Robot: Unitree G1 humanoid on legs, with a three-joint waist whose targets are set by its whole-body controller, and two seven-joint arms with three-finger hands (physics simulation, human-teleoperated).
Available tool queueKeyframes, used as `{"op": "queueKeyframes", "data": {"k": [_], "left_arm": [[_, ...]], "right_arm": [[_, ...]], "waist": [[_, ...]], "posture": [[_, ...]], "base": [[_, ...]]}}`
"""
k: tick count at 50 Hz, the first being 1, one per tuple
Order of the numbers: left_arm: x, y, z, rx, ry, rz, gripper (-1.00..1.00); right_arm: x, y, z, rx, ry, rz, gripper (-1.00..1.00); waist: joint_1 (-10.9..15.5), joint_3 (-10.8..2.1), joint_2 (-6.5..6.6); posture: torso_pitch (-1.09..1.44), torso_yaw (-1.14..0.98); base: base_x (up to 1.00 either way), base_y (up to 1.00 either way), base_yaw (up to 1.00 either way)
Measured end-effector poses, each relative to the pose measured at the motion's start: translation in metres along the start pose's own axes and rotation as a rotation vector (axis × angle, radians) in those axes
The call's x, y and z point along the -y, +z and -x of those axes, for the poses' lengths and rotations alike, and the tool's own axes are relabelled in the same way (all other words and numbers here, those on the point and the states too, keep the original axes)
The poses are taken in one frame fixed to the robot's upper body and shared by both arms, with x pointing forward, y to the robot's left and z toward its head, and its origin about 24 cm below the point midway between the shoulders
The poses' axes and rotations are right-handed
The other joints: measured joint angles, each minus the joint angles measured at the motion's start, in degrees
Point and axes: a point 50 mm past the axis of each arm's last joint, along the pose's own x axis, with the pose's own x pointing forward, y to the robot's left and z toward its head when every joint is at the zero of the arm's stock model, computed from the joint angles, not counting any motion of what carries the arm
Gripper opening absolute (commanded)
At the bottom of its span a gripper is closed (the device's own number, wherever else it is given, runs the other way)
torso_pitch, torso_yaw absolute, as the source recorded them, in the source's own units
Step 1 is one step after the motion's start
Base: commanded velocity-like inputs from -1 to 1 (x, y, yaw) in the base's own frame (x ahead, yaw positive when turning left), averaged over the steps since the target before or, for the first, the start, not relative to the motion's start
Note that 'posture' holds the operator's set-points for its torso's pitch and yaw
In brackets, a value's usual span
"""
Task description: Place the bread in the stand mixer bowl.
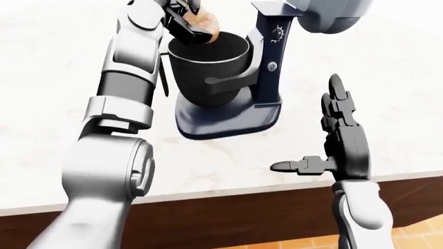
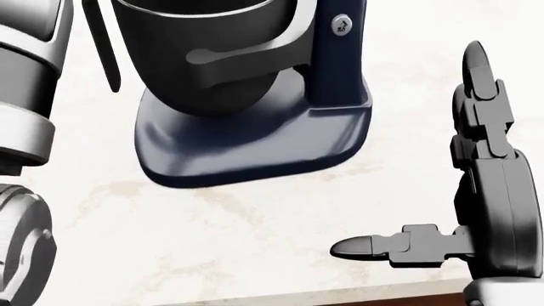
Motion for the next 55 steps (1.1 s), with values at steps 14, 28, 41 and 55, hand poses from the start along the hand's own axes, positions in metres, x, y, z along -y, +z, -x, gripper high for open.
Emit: {"op": "queueKeyframes", "data": {"k": [14,28,41,55], "left_arm": [[0.004,0.001,-0.004,0.004,0.033,0.019,-1.0],[0.017,-0.004,-0.007,0.0,0.044,0.017,-1.0],[0.014,-0.004,-0.008,-0.006,0.053,0.003,-0.97],[0.011,-0.012,-0.007,-0.038,0.064,-0.001,1.0]], "right_arm": [[0.0,0.0,0.0,0.001,0.001,0.0,1.0],[0.001,0.003,0.001,0.01,-0.001,-0.003,1.0],[0.001,0.003,0.001,0.008,0.0,-0.004,1.0],[0.001,0.003,0.0,0.007,0.001,-0.003,1.0]], "waist": [[0.03,-0.01,-0.11],[0.01,-0.2,-0.05],[-0.06,-0.2,-0.03],[-0.07,-0.2,0.02]], "posture": [[0.0,0.0],[0.0,0.0],[0.0,0.0],[0.0,0.0]], "base": [[0.0,0.0,0.0],[0.0,0.0,0.0],[0.0,0.0,0.0],[0.0,0.0,0.0]]}}
